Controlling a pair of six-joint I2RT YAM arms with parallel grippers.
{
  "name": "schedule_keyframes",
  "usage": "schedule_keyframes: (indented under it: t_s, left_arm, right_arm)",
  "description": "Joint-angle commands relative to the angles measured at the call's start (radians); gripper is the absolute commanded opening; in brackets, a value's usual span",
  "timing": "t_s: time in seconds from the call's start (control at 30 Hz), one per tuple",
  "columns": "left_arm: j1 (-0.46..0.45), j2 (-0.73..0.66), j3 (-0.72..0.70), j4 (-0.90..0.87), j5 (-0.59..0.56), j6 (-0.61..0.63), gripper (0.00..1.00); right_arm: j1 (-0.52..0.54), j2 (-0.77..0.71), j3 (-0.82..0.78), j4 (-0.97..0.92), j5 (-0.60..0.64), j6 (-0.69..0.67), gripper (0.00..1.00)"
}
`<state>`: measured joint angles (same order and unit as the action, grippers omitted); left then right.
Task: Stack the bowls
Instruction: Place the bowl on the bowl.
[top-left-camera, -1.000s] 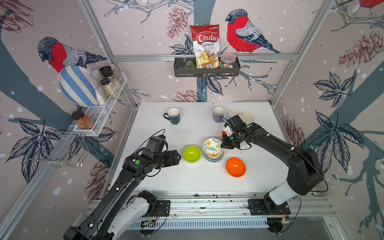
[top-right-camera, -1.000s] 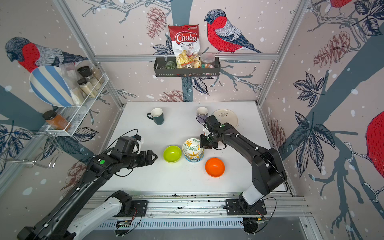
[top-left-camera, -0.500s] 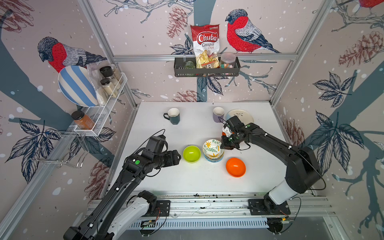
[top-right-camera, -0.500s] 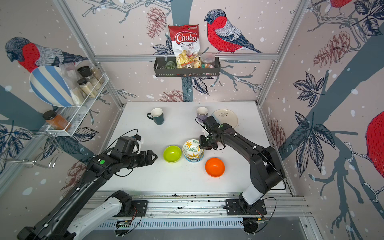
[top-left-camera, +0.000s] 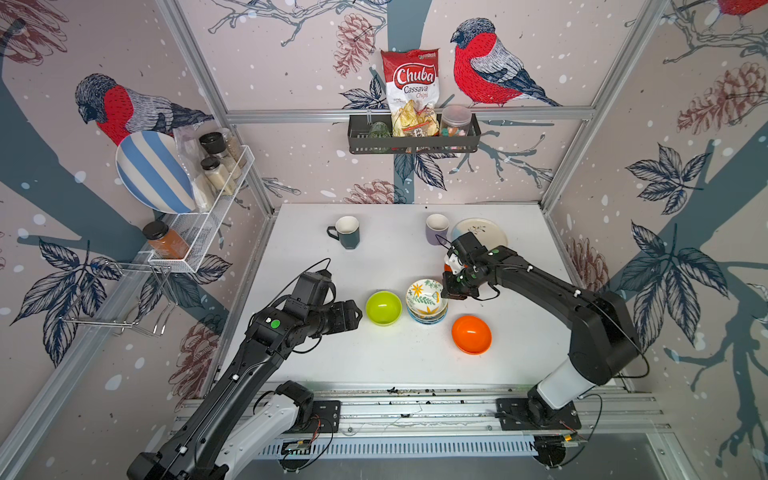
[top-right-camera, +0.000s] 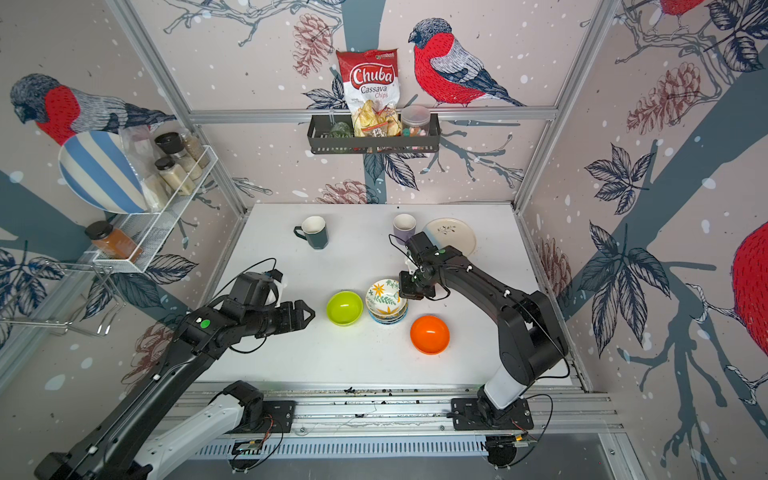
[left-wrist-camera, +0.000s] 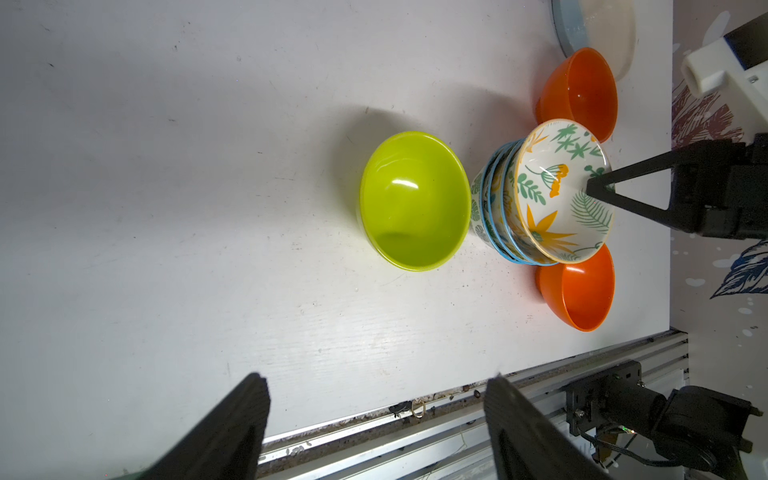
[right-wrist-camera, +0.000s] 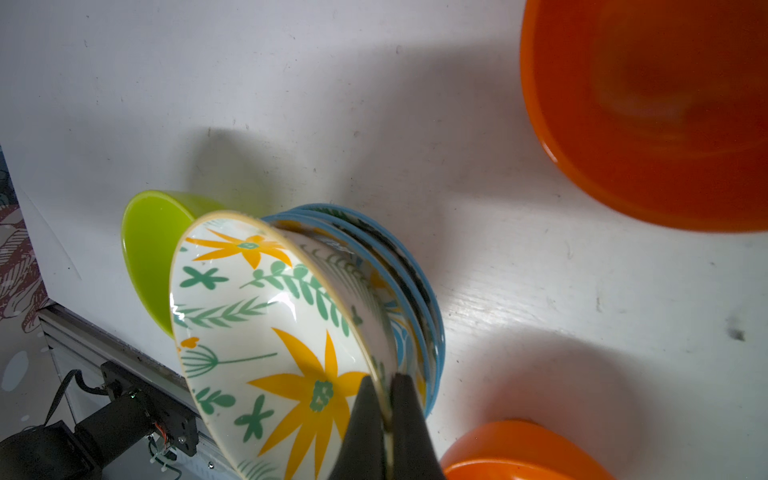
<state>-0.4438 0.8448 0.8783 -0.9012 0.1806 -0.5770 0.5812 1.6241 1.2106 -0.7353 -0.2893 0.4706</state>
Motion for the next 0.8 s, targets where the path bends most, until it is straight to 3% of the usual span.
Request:
schedule_keyframes:
  t_s: [0.0,0.77]
  left_arm:
    - [0.002,0.0,0.0,0.013,-0.004,0.007,0.83]
    - [0.002,0.016,-0.001,0.016,0.007,0.008,0.84]
  right_arm:
    - [0.002,0.004,0.007,0.001,-0.003,-0.004,0.0]
    - [0.005,-0.001,0.003,-0.011,0.004,-0.008,0.0]
